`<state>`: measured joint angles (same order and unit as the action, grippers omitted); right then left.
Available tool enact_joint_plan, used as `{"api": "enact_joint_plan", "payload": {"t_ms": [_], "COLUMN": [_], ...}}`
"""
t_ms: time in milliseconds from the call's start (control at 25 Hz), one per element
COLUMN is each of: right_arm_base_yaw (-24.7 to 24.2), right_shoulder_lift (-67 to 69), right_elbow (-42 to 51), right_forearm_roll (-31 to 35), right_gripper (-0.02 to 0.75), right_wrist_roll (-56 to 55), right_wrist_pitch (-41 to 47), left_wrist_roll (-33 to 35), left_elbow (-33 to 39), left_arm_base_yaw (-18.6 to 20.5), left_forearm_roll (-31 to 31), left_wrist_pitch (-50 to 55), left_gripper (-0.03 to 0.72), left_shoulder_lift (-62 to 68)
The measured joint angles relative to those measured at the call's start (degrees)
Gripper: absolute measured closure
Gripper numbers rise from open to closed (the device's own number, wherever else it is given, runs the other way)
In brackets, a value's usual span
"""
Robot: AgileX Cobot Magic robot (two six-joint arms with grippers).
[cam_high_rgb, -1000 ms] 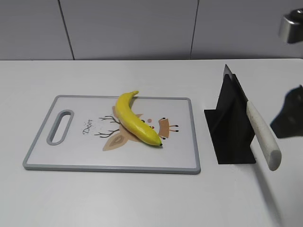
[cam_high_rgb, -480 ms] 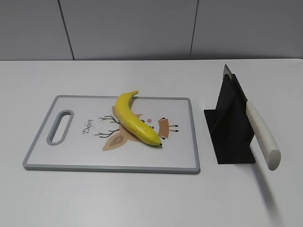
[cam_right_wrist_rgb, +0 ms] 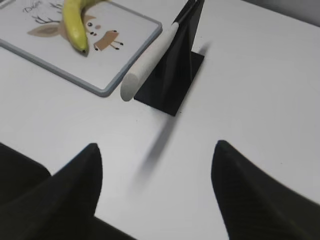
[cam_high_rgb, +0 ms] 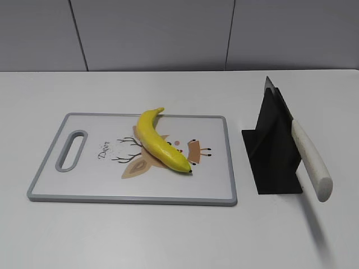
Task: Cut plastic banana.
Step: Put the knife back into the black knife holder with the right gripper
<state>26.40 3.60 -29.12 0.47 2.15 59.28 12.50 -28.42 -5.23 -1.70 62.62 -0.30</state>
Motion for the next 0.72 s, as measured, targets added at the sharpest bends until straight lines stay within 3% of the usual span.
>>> {"api": "enact_joint_plan", "payload": {"t_ms": [560,720], "right_arm_base_yaw": [0.0,-3.0], "right_shoulder_lift": [-4.0,-4.0], "right_elbow": [0.0,0.0], "right_forearm_roll": [0.0,0.0], "right_gripper": [0.202,0.202], "right_wrist_roll": [0.0,0.0], "right_wrist_pitch": [0.2,0.2], "left_wrist_roll": [0.0,0.0], "left_elbow": [0.0,0.0], "left_arm_base_yaw": [0.0,0.0], "left_forearm_roll": [0.1,0.1], "left_wrist_pitch": [0.0,0.0], "left_gripper": [0.239,0.239], "left_shoulder_lift": [0.0,0.0]}}
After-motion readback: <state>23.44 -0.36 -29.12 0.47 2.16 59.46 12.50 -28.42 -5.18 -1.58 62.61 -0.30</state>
